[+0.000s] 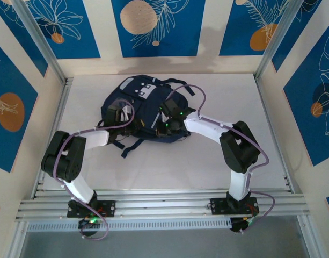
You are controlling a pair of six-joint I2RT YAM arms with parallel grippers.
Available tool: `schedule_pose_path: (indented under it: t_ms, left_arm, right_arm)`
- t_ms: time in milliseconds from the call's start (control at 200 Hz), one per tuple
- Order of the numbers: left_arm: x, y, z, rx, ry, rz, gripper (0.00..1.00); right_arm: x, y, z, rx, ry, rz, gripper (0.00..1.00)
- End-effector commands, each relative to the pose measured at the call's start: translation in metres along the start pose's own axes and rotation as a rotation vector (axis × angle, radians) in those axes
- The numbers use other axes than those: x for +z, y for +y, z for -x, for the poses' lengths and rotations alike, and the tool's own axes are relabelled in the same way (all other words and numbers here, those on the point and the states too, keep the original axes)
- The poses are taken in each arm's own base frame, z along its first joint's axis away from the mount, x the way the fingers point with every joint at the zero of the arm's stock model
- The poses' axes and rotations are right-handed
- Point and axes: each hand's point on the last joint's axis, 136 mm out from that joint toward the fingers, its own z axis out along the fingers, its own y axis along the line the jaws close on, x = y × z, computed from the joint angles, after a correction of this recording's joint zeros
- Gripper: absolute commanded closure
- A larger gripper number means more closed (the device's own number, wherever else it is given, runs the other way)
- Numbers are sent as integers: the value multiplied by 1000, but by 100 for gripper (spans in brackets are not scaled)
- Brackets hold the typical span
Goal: Pack the student bag
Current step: Zip the student bag at the top-center of the table.
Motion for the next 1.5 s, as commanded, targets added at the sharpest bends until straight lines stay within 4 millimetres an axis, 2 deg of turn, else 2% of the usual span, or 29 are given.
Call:
schedule_pose_path:
  t_ms: [0, 165, 255, 490, 700, 865, 1015, 1065, 1165, 1195, 1315, 1415, 1495]
  left_arm:
    - [-6, 6, 6, 62, -9, 69, 100]
    - [-8, 6, 7, 93, 8, 92, 100]
    - [-8, 6, 11, 98, 7, 99, 100]
    - [-4, -11, 29, 108, -12, 62, 100]
    - [-13, -18, 27, 142, 10, 65, 100]
    - [-18, -18, 21, 132, 11, 61, 100]
    - [-19, -19, 21, 139, 9, 63, 100]
    - [-19, -19, 22, 141, 8, 65, 100]
    - [-19, -16, 25, 151, 2, 78, 100]
    - [-18, -14, 26, 158, 0, 85, 100]
    - [-15, 1, 33, 158, -9, 124, 100]
    - [-11, 9, 45, 161, -25, 144, 100]
    - [-6, 8, 56, 176, -40, 143, 100]
  right_arm:
    - [-28, -30, -14, -144, 100, -154, 100]
    - [-44, -92, 0, -298, 102, -479, 100]
    - [-46, -107, 5, -302, 108, -516, 100]
    - [-10, -84, -6, -306, 117, -324, 100]
    - [12, -89, -9, -301, 157, -293, 100]
    - [19, -93, -15, -297, 187, -299, 82]
    - [18, -94, -20, -281, 203, -299, 76]
    - [17, -94, -22, -281, 206, -302, 79]
    - [13, -95, -26, -280, 199, -298, 100]
    - [12, -95, -27, -280, 199, -294, 100]
    - [5, -74, -35, -283, 209, -208, 100]
    - [5, -35, -51, -312, 229, -104, 100]
    - [9, -1, -66, -346, 246, -35, 100]
